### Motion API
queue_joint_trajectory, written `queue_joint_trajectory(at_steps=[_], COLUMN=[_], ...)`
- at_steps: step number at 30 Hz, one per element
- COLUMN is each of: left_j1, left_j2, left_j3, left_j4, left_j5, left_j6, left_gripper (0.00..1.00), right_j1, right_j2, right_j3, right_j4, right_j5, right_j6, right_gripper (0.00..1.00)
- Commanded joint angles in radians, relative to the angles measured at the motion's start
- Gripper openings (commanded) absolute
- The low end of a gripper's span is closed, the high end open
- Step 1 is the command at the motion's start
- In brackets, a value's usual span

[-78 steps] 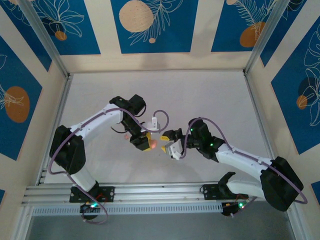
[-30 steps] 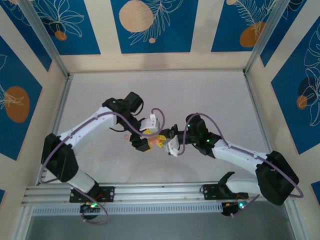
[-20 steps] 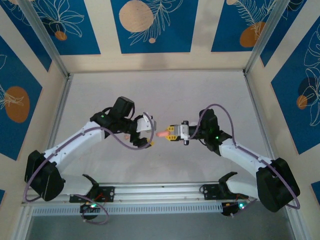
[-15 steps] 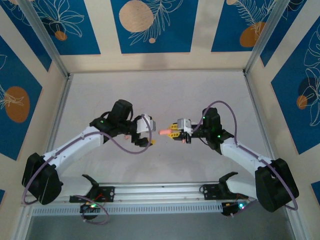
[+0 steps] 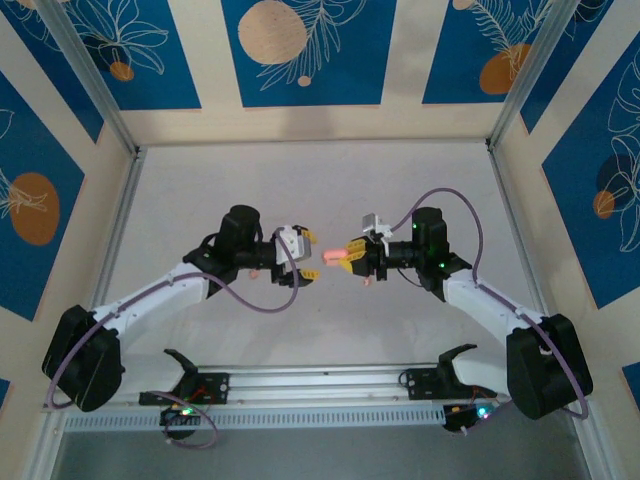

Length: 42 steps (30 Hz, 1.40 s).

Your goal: Insert the wireless bluetooth earbuds into the charging case

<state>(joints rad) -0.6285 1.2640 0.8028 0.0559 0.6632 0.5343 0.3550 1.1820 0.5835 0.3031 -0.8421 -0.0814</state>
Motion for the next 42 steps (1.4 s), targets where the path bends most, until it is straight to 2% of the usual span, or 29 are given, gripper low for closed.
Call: queue_joint_trajectory(at_steps=[1, 4, 7, 14, 18, 23, 30, 42], left_j1=[0.004, 0.002, -0.006, -0.043, -0.073, -0.118, -0.154, -0.172], left_j2=[0.02, 0.032, 0.021, -0.043, -0.066, -0.061, -0.041, 0.023], left_j3=[-0.009, -0.001, -0.008, -0.048, -0.06, -0.051, -0.041, 0.024], left_j4=[0.05, 0.046, 0.047, 0.069, 0.062, 0.048, 0.084, 0.035], left_j5=[0.053, 0.061, 0.019, -0.167, -0.258, -0.34, -0.402, -0.359], left_j6=[-0.049, -0.059, -0.042, 0.069, 0.152, 0.232, 0.269, 0.278], left_gripper=[0.73, 0.72, 0.72, 0.75, 0.77, 0.78, 0.79, 0.72], right_j1=[0.01, 0.016, 0.017, 0.032, 0.068, 0.1, 0.13, 0.149], right_j2=[-0.019, -0.023, -0.018, -0.022, -0.031, -0.037, -0.038, -0.028], right_j3=[0.021, 0.023, 0.038, 0.112, 0.159, 0.187, 0.195, 0.197], right_j4=[0.002, 0.004, -0.003, -0.172, -0.293, -0.352, -0.383, -0.364], right_j5=[-0.016, 0.006, 0.049, 0.226, 0.288, 0.334, 0.338, 0.316], right_j6=[0.038, 0.045, 0.121, 0.363, 0.406, 0.467, 0.497, 0.54], right_gripper=[0.16, 0.16, 0.16, 0.17, 0.17, 0.17, 0.17, 0.17])
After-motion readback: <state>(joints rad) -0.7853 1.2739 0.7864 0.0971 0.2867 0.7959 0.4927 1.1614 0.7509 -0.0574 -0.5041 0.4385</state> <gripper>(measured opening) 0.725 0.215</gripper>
